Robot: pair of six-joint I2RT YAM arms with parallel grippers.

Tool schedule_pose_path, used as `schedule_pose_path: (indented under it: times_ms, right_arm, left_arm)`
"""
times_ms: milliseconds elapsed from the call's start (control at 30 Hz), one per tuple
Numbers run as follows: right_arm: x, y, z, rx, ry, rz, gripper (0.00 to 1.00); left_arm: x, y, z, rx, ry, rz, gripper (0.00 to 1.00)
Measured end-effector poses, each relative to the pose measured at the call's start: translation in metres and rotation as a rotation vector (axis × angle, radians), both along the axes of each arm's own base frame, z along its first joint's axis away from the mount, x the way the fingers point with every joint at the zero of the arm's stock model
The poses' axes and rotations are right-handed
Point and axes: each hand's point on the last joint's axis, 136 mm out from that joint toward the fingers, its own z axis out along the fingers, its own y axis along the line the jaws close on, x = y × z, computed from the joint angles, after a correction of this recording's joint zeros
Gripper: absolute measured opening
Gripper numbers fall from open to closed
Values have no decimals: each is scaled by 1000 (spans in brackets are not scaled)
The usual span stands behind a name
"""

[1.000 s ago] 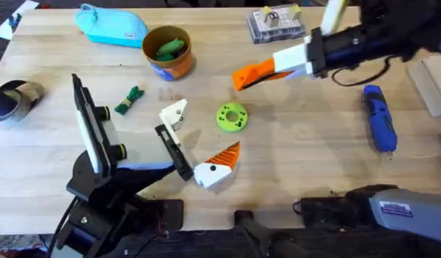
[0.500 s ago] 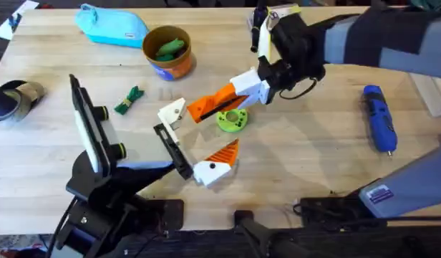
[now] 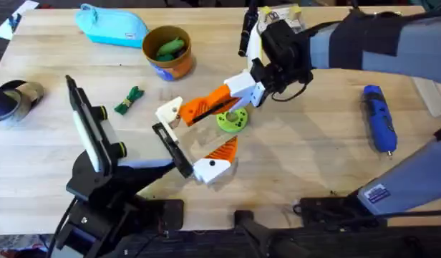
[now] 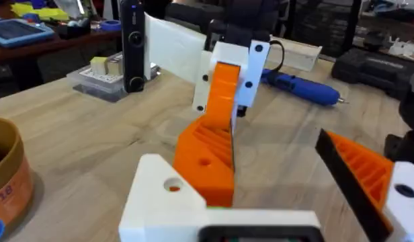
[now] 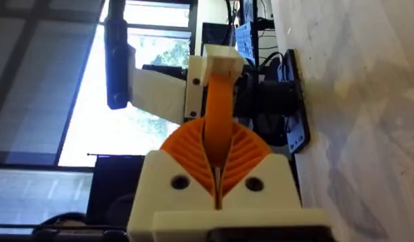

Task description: Pick up the gripper from the table and insert it into the empty holder that is missing its gripper. Then pick up a screw, insert it into the mounting hole, and use the screwdriver to tighten it. Finally, clean up the table by picking up the vegetable and placing it into the bucket.

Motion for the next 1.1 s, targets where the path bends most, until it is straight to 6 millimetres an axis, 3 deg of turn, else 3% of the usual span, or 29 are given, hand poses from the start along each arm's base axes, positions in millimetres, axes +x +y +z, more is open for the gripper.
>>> schedule_pose_path:
  times_ms: [400,767,1100]
  right_arm:
    - [1,2,0,10,-24,4,9]
    - [16,29,4,8,-118,23,9]
    - [14,46,-4,-73,-27,26,9]
  left_arm:
    - [-2,-1,0,0,0,-13,992]
    - [14,12,0,4,-2,101,992]
    - [15,12,-1,-1,8,106,992]
